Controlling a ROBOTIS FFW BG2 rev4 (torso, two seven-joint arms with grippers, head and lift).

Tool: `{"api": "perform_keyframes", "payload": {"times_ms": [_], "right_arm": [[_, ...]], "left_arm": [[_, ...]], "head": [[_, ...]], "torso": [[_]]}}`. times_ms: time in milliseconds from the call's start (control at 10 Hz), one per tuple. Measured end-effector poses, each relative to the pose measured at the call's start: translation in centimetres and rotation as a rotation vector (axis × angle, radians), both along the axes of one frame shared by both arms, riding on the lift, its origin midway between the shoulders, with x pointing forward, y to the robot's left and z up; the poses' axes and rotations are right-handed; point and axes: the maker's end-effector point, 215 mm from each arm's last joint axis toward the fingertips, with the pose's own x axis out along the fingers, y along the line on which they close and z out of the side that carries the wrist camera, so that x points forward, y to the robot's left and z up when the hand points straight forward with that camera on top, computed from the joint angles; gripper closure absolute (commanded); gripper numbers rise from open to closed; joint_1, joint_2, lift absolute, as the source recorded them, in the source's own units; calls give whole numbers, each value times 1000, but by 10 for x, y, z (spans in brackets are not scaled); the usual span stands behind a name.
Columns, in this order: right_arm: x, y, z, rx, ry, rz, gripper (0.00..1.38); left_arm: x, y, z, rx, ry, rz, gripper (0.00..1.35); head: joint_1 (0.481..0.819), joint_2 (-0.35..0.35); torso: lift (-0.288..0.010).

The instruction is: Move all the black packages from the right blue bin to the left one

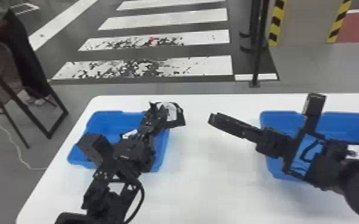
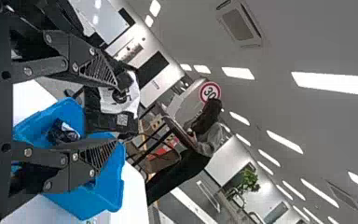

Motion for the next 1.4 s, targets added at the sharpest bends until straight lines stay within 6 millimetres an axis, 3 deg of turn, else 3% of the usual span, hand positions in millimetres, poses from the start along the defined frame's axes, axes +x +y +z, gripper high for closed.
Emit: {"api": "perform_keyframes", "payload": {"times_ms": [200,300,400,500,600,700,900,1000,1200,1400], "right_arm": [[3,-15,-14,-2,25,-35,136],[3,-20,-19,-7,32,-47,133],[6,-28,-24,-24,29,-65,131],[14,-44,-27,-75,1,-110,131],[23,-71,-28,-179,-35,-190,133],[27,-109,-23,-339,-70,-305,137],[29,-190,-13,-677,-77,-513,150],[32,-223,-22,-810,-15,-573,165],[32,-277,-60,-1007,203,-604,174],[24,-299,-93,-1129,399,-558,174]], "left_arm": [[32,102,-31,244,23,229,1214],[38,149,-44,391,49,338,1006],[39,179,-65,461,100,402,377],[33,183,-87,396,150,393,16],[27,165,-89,291,127,343,111],[22,138,-75,187,78,281,206],[3,83,-41,33,16,180,233],[-5,61,-31,-24,4,138,233],[-14,29,-22,-81,5,73,233],[-17,10,-21,-108,9,34,234]], "head": [[695,310],[695,350],[695,350],[695,350],[695,345],[695,274],[695,162],[695,84],[695,-23],[695,-71]], "torso": [[-140],[-140],[-140],[-140],[-140],[-140],[-140],[-140],[-140],[-140]]}}
